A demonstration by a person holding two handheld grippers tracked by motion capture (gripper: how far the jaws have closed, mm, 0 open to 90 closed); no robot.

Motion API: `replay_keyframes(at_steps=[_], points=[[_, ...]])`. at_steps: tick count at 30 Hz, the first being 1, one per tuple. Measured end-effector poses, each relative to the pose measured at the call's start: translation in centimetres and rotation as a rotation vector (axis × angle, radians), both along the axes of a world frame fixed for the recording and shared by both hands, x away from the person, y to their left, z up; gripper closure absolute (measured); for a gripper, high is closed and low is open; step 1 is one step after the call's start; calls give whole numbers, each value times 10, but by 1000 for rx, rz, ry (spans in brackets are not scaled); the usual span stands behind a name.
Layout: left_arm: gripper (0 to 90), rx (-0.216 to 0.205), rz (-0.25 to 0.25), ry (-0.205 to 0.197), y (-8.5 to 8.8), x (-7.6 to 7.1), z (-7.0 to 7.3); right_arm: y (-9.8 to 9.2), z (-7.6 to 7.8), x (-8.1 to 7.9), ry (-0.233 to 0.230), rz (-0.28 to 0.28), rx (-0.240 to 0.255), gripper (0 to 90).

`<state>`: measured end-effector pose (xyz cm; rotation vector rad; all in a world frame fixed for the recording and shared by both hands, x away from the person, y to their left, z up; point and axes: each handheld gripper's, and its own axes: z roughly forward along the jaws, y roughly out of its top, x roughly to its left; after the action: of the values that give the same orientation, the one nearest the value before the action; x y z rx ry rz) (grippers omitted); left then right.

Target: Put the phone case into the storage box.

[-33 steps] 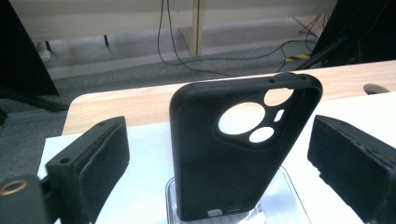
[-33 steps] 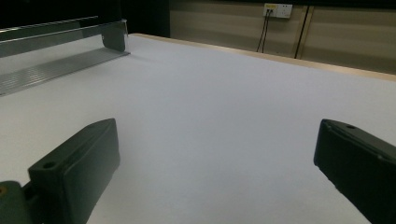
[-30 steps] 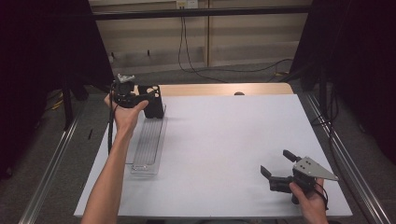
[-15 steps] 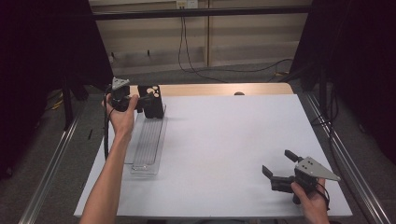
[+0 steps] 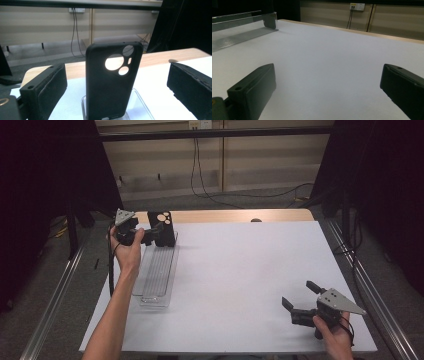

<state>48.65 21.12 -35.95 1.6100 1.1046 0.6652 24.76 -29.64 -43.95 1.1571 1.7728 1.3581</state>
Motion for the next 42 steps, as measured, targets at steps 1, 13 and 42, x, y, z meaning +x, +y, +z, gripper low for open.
replay_keyframes(at_steps=[1,13,42], points=[[31,-1,-3,-2,0,-1,0,0,0,0,0,0,-1,0],[31,-12,-83,-34,-3,-21,-1,2,1,3,-4,1,1,0],[46,-21,-141,-65,9,-78,3,2,2,2,-10,-3,2,0]])
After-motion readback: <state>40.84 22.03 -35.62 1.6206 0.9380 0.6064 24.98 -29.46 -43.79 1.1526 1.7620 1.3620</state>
